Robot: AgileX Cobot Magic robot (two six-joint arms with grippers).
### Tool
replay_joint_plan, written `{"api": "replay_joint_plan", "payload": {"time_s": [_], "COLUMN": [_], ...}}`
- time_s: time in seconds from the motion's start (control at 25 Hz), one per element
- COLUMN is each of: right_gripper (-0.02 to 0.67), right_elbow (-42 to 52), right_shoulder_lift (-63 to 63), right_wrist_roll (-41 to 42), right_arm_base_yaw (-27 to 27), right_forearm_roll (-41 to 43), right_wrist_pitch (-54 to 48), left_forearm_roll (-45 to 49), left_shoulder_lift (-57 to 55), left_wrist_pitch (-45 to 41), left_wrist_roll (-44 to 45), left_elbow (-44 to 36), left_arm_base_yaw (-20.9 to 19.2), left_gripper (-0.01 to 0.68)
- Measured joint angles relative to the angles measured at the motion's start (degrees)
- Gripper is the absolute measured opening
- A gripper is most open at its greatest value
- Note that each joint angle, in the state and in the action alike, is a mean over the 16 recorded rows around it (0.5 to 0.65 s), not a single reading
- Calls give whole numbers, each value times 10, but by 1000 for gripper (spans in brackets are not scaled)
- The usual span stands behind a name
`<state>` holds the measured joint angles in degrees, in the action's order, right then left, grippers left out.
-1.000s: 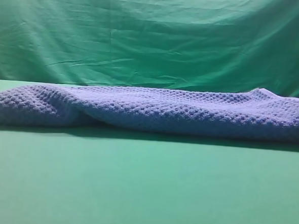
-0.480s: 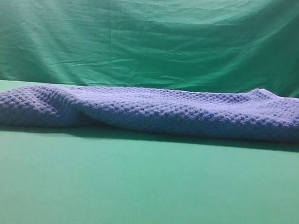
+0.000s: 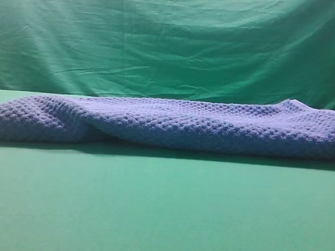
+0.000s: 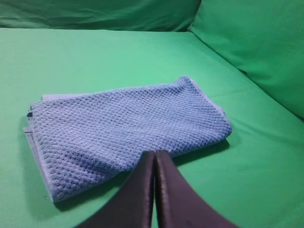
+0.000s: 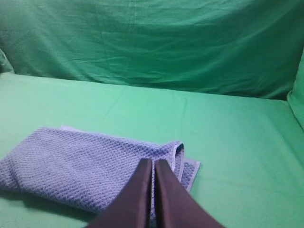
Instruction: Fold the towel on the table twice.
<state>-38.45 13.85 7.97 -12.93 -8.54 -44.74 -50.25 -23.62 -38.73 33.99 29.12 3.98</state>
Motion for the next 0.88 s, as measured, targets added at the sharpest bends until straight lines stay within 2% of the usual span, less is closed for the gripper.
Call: {"api": "replay_joint_plan", "payload": {"time_s": [0.36, 0.88], "right_gripper": [0, 0], "right_elbow": [100, 211], "right_shoulder_lift": [-91, -112], "right_wrist_roll": [3, 21], "right_arm_base_yaw": [0, 0], "right_forearm_roll": [1, 1], "right_wrist_pitch": [86, 197], "left_forearm_roll": [57, 302], "left_shoulder_lift": [125, 180], "left_wrist_pitch": [47, 73], "left_wrist_roll": [-50, -206], "left_elbow": [-77, -126], "left_arm_base_yaw": [0, 0], "left_gripper": [0, 0]}}
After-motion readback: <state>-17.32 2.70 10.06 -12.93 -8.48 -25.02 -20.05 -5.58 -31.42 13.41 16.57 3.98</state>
